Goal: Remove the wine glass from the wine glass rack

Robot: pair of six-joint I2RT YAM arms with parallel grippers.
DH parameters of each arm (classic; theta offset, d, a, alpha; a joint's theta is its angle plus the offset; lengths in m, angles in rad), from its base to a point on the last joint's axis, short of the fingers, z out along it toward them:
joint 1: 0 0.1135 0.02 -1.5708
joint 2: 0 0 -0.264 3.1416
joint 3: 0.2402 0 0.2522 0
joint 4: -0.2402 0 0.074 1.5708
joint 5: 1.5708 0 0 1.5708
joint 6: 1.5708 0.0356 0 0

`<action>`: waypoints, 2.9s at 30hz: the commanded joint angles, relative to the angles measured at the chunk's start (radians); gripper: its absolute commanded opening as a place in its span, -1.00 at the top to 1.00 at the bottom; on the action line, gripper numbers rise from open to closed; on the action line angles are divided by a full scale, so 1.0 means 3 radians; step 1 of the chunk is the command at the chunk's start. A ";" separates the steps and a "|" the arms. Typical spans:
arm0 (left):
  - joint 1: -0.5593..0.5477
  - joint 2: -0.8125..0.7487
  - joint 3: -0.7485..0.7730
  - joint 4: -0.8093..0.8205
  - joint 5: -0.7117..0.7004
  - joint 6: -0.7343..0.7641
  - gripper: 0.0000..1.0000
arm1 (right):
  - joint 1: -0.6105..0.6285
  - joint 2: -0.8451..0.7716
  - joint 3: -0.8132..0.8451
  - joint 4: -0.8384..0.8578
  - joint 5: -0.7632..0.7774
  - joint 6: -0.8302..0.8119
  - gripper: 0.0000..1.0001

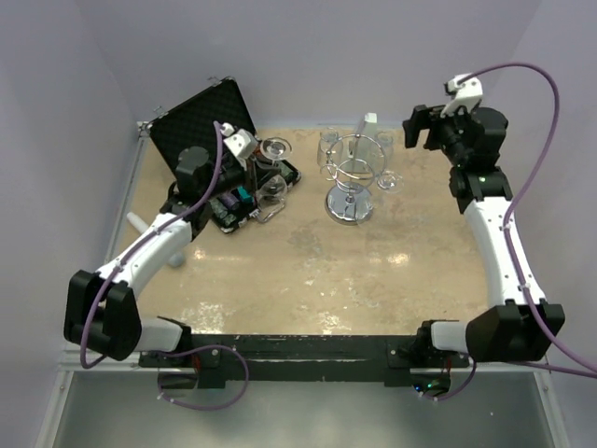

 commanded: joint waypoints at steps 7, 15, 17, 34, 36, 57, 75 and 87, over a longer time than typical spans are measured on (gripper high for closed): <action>0.0426 0.0063 0.1500 -0.1386 0.0146 -0.0560 1.00 | 0.1104 -0.0549 -0.0182 0.1024 -0.0374 -0.1234 -0.87; 0.0784 -0.0078 0.1554 -0.1508 0.0324 -0.0743 1.00 | 0.1957 -0.0636 -0.0540 0.1280 -0.0432 -0.1867 -0.88; 0.0988 -0.0171 0.1359 -0.1262 0.0559 -0.1329 1.00 | 0.2233 -0.0616 -0.0592 0.1270 -0.0258 -0.2123 -0.86; 0.1649 -0.0135 0.0479 0.0401 0.1277 -0.3971 1.00 | 0.3308 -0.0166 -0.1037 0.1637 0.0381 -0.3014 -0.74; 0.1649 -0.0181 0.0423 0.0314 0.1241 -0.3976 1.00 | 0.3400 -0.0074 -0.1042 0.1872 0.0489 -0.2907 -0.72; 0.1654 -0.0370 0.0229 -0.0504 0.1200 -0.3884 1.00 | 0.3718 0.0458 -0.1113 0.3075 0.1195 -0.2896 -0.20; 0.1654 -0.0350 0.0116 -0.0535 0.1246 -0.3976 1.00 | 0.3728 0.0719 -0.1016 0.3239 0.1481 -0.3264 0.18; 0.1654 -0.0314 0.0177 -0.0632 0.1282 -0.3854 1.00 | 0.3723 0.0969 -0.0930 0.3586 0.1537 -0.3658 0.20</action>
